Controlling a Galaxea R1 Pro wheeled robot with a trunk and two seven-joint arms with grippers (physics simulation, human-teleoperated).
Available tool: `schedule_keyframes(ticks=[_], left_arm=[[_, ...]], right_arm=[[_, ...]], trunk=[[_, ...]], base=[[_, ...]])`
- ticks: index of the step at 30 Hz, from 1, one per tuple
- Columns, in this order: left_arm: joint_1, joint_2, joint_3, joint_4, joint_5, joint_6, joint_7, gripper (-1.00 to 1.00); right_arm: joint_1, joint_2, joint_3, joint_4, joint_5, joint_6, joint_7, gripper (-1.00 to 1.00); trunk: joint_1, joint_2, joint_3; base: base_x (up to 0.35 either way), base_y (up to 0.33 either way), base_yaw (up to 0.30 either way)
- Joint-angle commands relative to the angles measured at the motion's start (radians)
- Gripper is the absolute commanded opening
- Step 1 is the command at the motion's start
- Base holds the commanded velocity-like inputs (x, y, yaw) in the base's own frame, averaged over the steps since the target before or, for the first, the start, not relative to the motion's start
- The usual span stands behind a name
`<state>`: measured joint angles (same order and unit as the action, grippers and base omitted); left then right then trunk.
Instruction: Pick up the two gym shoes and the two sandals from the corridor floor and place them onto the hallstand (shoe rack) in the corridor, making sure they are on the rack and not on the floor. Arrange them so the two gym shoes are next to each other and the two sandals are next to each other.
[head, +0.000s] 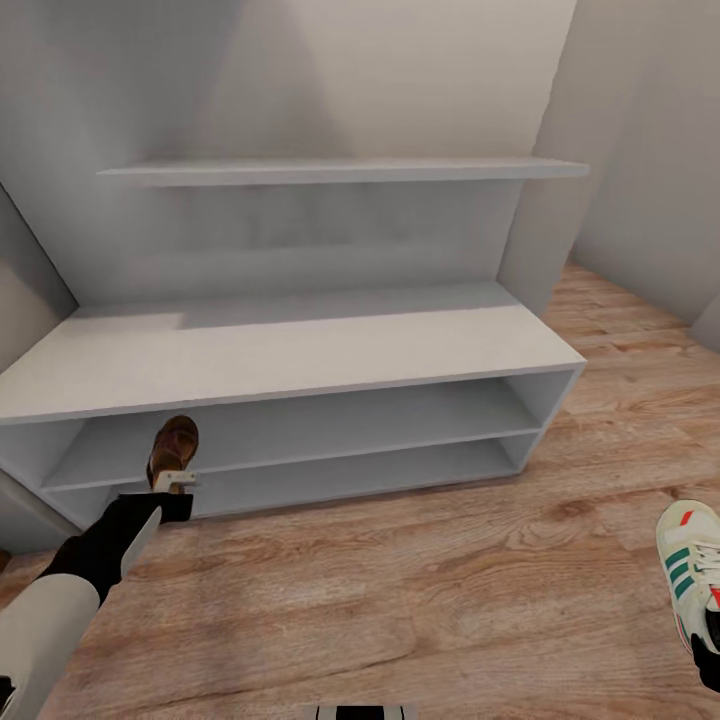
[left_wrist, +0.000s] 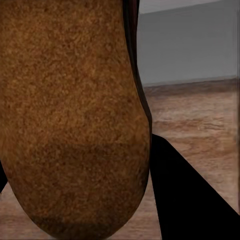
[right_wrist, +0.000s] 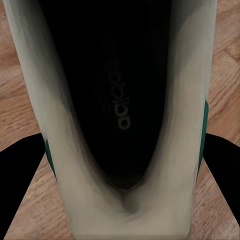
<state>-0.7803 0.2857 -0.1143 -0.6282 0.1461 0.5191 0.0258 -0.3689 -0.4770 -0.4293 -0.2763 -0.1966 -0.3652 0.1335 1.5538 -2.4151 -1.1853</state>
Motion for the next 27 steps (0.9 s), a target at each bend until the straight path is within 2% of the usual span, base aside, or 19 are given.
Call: schedule_keyframes(ticks=[1,9,19,27], left_arm=[[0.0,0.001,-0.005,-0.007,0.005,0.01,0.002,-1.0],[0.002,0.004,-0.005,-0.026,0.004,0.028,0.002,-1.0],[0.007,0.004,-0.004,-0.027,0.004,0.027,0.003,-1.0],[0.01,0.004,-0.004,-0.027,0.004,0.027,0.003,-1.0]], right_arm=[[-0.001,0.0,-0.003,0.002,-0.011,-0.003,0.01,-1.0],[-0.001,0.0,-0.003,0.001,-0.012,-0.003,0.01,-1.0],[-0.001,0.0,-0.005,0.0,-0.012,-0.004,0.009,-1.0],[-0.001,-0.002,-0.006,0.0,-0.012,-0.005,0.009,-1.0]], trunk=[[0.0,0.0,-0.001],[0.0,0.0,-0.001],[0.0,0.0,-0.001],[0.0,0.0,-0.001]], base=[[0.0,0.0,0.0],[0.023,0.0,0.0],[0.269,0.066,0.0],[0.051,0.008,0.0]])
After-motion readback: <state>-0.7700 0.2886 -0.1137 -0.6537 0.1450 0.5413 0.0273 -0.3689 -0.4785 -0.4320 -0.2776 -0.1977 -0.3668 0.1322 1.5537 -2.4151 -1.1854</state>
